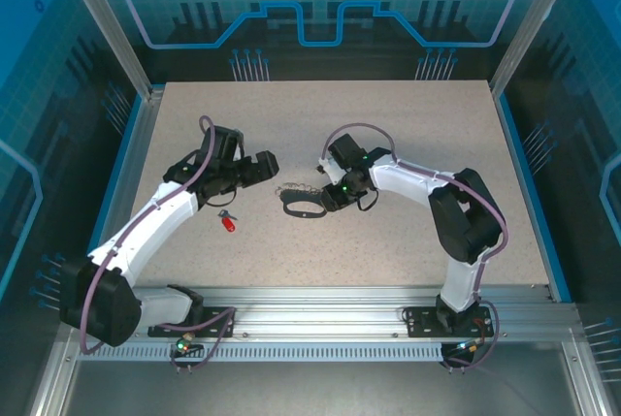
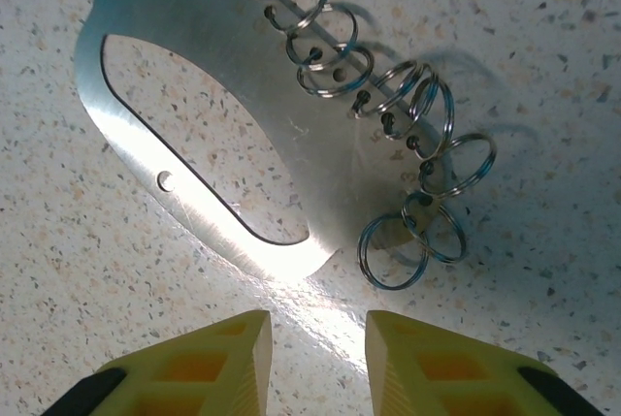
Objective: Put the keys on the keyring
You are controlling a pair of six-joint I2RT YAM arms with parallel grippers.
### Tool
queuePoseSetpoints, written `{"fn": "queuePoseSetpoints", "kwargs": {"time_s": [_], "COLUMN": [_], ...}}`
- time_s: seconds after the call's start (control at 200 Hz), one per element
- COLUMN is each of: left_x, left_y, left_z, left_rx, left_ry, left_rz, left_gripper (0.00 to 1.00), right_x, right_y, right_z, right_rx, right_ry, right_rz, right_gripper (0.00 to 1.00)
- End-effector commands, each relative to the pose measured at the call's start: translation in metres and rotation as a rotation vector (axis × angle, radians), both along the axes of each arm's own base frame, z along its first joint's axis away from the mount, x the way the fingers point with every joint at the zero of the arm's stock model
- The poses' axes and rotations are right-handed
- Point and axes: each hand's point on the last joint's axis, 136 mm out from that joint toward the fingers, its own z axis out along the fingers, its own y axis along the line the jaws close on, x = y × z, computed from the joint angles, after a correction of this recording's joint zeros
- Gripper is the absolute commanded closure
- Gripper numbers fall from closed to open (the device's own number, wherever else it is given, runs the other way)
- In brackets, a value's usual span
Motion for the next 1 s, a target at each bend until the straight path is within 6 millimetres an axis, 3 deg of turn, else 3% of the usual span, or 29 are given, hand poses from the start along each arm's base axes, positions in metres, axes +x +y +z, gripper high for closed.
{"fn": "queuePoseSetpoints", "kwargs": {"time_s": [0.0, 0.995], "left_x": [-0.005, -0.010], "left_y": [-0.001, 0.004], "left_z": [-0.006, -0.011], "left_rx": [-0.012, 0.001], "left_ry": [0.014, 0.004], "left_rz": [0.002, 0.013], "left_gripper": [0.01, 0.01], "right_x": [-0.009, 0.012], "right_y": [0.001, -0.001], "right_z": [-0.004, -0.023], "right_rx": [-0.030, -0.136], "right_ry": [0.018, -0.041], "right_rz": [0.030, 0.090], "right_gripper": [0.68, 0.67]}}
